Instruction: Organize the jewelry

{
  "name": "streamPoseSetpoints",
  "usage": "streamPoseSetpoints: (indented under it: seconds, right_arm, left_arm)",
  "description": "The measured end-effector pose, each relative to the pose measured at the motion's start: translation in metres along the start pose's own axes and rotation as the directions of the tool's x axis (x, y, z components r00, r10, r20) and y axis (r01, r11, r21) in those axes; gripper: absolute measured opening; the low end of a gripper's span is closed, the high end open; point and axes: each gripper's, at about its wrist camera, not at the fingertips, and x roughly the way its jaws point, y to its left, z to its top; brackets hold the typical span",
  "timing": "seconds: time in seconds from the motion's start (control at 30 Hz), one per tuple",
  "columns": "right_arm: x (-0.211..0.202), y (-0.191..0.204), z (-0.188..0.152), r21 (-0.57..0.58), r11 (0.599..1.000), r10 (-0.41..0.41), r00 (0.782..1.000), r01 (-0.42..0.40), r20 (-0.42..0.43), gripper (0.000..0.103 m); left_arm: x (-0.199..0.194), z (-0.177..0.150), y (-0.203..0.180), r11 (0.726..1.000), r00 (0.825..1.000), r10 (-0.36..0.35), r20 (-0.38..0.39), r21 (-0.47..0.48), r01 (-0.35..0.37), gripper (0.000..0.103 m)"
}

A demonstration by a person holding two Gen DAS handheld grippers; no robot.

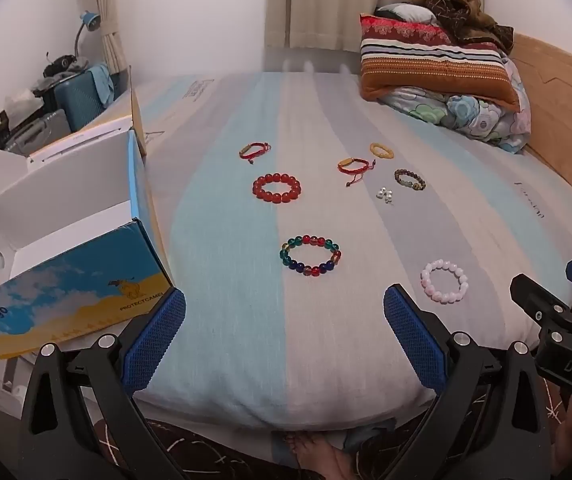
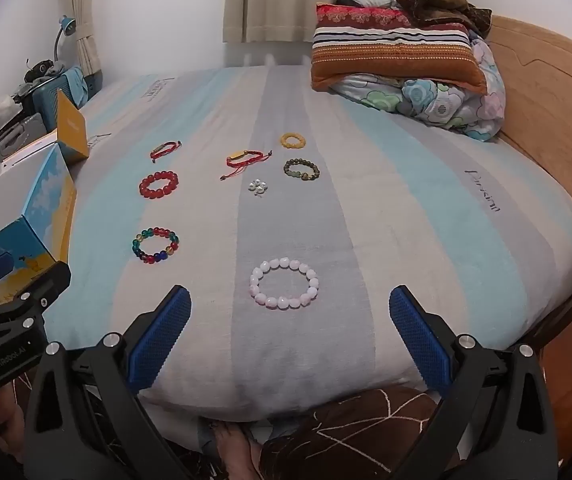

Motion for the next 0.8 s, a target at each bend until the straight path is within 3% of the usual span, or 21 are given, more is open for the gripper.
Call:
streamPoseSetpoints:
  seconds: [0.53,0.8]
  right_arm:
    - [0.008,0.007,0.001,-0.006,1.000,0.004,1.000,-0.004,0.009,0.096]
    - [-0.007,0.008,0.002,-0.011,1.000,0.022,1.000,-0.022,0.010,0.096]
  left_arm:
    - [0.002,-0.003,0.002,1.000,1.000,0.016,-0.015,-0.004,-0.016,0.097]
    - [-0.004,0.000,0.004,1.000,1.000,0.010,-0.013,-0.022,-0.010,0.097]
